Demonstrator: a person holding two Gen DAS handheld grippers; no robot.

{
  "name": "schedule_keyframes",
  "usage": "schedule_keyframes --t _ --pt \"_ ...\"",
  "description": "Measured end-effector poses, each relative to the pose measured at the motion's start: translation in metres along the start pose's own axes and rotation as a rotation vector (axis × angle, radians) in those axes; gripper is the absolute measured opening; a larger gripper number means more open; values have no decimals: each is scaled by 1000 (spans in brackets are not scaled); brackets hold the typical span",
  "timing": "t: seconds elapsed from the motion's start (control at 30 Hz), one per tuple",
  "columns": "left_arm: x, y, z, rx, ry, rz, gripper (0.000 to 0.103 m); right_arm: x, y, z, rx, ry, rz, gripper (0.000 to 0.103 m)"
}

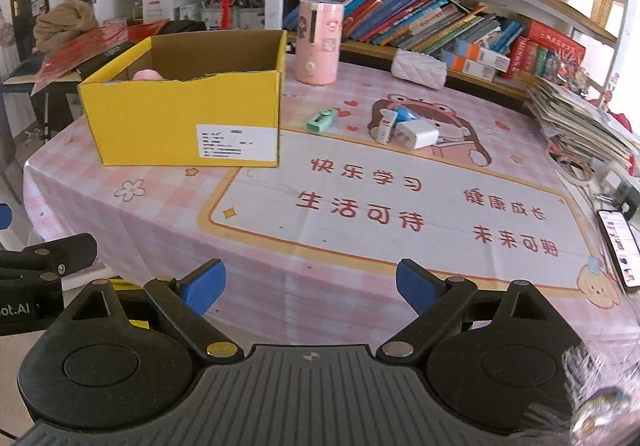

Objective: Organize objects
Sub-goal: 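Withdraw both open tools from the yellow box back over the table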

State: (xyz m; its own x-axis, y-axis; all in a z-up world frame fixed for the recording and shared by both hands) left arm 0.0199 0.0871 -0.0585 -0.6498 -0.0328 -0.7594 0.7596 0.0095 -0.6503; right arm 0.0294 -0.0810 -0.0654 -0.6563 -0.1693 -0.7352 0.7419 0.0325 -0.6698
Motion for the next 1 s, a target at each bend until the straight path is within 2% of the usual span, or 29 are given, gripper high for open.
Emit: schedule_keyframes --t 0.43,1.0 --pt "-11 17 42 96 71 0 97 6 -2 41 95 65 -13 93" --pt "-28 41 87 154 121 -10 97 5 13 82 144 96 -39 93"
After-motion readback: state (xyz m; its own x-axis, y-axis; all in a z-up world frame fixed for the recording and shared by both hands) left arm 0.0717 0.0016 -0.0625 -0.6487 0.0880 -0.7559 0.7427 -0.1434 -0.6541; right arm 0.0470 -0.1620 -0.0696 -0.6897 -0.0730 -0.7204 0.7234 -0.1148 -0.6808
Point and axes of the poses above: each gripper's, at about its wrist camera, not at the fingertips, and y roughly the way its jaws point, z to its right, x to its underside, the point moved 8 cm from there along y, roughly the way its jaws point, and after that the axes turned 3 degrees about -y, right-handed, at the moved point
